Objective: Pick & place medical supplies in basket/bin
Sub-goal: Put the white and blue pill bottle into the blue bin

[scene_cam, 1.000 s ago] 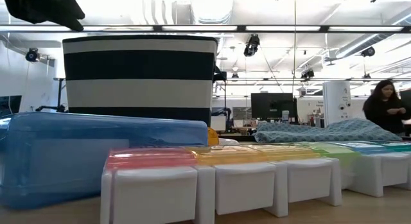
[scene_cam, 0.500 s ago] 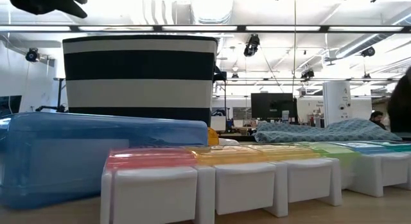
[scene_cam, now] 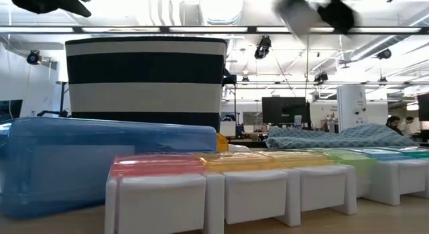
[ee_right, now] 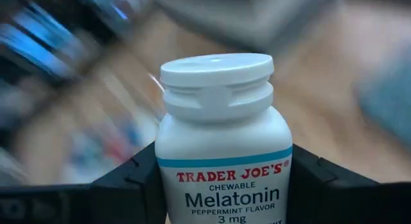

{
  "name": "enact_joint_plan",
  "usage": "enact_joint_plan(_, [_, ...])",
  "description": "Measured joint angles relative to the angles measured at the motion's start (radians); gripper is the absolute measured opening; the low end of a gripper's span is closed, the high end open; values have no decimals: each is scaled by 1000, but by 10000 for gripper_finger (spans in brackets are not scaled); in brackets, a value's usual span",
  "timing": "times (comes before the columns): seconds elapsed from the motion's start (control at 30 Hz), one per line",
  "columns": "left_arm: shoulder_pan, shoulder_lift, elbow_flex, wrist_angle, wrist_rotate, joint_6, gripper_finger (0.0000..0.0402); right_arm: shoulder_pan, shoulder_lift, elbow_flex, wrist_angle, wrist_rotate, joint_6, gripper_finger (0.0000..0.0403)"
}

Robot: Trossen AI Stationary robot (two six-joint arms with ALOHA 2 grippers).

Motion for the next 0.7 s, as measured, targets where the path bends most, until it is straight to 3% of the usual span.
enact_joint_plan(0.1, [0, 0, 0, -10, 4, 7, 114, -153, 10, 106, 256, -37, -304, 223])
enact_joint_plan(0.2, [0, -1, 0, -37, 5, 7, 114, -333, 117, 269, 357, -219, -463, 224])
enact_joint_plan(0.37, [0, -2, 0, -68, 6, 7, 114, -572, 428, 580, 212, -581, -517, 214])
enact_joint_plan(0.5, [0, -1, -1, -71, 6, 7, 114, -663, 651, 858, 14, -824, -517, 236])
enact_joint_plan(0.6, [0, -1, -8, -71, 6, 1, 114, -683, 791, 1071, -215, -890, -534, 269])
enact_joint_plan(0.7, [0, -1, -19, -71, 5, 0, 114, -679, 884, 1261, -381, -859, -657, 298])
